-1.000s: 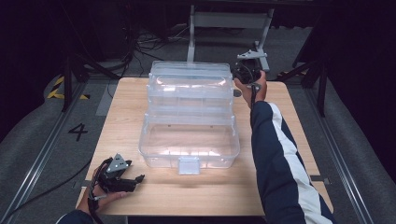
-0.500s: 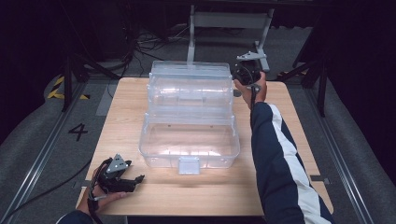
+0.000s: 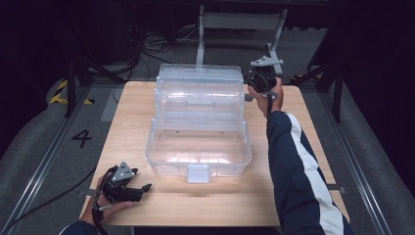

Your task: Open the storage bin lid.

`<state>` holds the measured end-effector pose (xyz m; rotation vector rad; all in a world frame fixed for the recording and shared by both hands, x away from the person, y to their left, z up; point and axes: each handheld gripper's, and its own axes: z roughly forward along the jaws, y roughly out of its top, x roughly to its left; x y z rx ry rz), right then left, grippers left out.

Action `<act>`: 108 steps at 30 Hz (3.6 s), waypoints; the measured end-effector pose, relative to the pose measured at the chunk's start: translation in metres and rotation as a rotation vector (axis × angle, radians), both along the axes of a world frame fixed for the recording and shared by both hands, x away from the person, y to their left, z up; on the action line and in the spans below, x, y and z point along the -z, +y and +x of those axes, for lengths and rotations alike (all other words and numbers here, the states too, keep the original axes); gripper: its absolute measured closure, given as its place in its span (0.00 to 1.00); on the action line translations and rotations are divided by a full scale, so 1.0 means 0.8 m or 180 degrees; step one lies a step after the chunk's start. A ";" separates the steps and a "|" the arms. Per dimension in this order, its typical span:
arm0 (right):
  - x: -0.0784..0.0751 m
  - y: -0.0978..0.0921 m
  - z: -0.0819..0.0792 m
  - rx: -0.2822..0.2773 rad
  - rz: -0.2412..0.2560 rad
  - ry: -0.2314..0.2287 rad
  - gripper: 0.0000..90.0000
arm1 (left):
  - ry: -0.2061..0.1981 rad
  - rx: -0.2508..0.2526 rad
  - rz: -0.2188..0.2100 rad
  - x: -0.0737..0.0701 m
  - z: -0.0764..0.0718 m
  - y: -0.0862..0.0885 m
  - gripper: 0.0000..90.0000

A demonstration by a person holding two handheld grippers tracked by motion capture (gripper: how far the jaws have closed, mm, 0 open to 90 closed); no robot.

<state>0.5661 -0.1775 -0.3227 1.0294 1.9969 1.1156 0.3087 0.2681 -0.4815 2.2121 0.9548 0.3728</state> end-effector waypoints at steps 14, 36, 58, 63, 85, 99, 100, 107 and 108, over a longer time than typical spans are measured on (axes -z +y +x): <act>-0.004 -0.015 -0.027 -0.0107 -0.0151 -0.0004 0.99 | 0.0000 0.0001 0.0003 0.000 0.000 0.000 0.25; -0.011 -0.041 -0.076 -0.0409 -0.0466 0.0085 0.92 | 0.0003 -0.0006 -0.0001 0.000 0.000 -0.001 0.25; 0.016 -0.067 -0.136 -0.0710 -0.0618 0.0305 0.74 | -0.0013 -0.0018 0.0016 0.000 0.000 0.000 0.25; 0.025 -0.073 -0.149 -0.0752 -0.0678 0.0343 0.67 | -0.0011 -0.0024 0.0012 0.000 0.000 0.000 0.25; 0.067 -0.117 -0.203 -0.0655 -0.0760 0.0412 0.49 | 0.0005 -0.0047 0.0000 0.000 -0.001 -0.001 0.25; 0.103 -0.139 -0.238 -0.0546 -0.0909 0.0389 0.40 | 0.0010 -0.0055 -0.0003 0.000 -0.001 -0.001 0.24; 0.103 -0.139 -0.238 -0.0546 -0.0909 0.0389 0.40 | 0.0010 -0.0055 -0.0003 0.000 -0.001 -0.001 0.24; 0.126 -0.164 -0.253 -0.0474 -0.0763 0.0500 0.37 | 0.0016 -0.0079 -0.0012 0.000 -0.002 -0.001 0.24; 0.129 -0.167 -0.255 -0.0443 -0.0772 0.0492 0.36 | 0.0012 -0.0071 0.0002 0.000 -0.002 0.000 0.24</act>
